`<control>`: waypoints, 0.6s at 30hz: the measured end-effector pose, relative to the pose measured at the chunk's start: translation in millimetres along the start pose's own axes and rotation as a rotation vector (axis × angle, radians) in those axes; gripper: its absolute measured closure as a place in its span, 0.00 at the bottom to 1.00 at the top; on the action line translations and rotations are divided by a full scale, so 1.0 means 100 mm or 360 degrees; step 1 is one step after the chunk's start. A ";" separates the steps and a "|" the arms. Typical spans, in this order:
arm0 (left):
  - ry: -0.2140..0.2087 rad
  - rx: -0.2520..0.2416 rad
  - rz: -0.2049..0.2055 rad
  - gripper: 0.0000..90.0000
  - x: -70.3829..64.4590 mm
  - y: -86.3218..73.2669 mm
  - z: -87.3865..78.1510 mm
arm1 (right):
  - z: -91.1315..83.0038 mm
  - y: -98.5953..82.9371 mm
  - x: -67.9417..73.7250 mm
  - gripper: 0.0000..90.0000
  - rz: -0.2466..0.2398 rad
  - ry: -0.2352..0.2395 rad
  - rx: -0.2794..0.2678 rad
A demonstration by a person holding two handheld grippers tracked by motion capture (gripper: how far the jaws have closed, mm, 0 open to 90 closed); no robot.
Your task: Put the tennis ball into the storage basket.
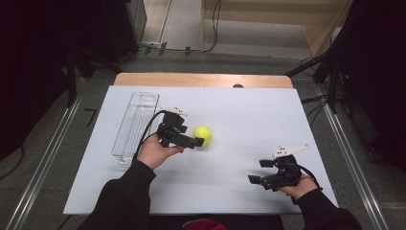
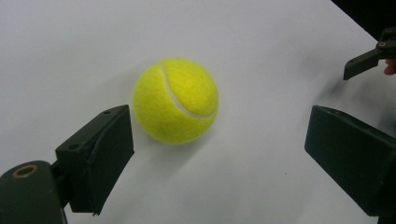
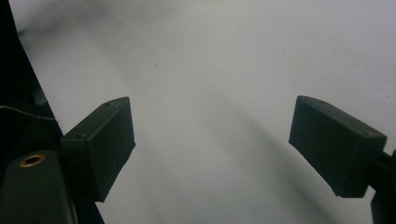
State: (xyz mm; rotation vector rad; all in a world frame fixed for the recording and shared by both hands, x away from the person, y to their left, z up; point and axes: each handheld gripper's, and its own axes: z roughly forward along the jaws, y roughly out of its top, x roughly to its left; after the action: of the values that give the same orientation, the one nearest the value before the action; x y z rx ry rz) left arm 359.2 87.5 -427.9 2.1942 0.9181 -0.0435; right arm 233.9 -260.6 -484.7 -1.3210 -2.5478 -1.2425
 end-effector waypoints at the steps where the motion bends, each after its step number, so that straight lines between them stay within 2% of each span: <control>1: 0.0006 0.0009 0.0003 0.09 0.00 0.02 0.01 | 0.00 0.00 0.00 0.14 -0.0001 0.0000 -0.0001; 14: 0.0053 0.0070 0.0031 0.09 0.01 0.20 0.11 | -0.01 0.00 0.00 0.14 -0.0002 0.0002 -0.0003; 18: 0.0048 0.0083 0.0024 0.09 0.02 0.24 0.15 | -0.01 0.00 -0.02 0.14 0.0002 0.0000 -0.0009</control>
State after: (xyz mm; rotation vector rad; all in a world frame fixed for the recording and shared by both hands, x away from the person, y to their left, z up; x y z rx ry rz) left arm 379.6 67.5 -424.3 2.2555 0.9263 -0.0272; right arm 234.2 -262.6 -484.5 -1.3233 -2.5453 -1.2507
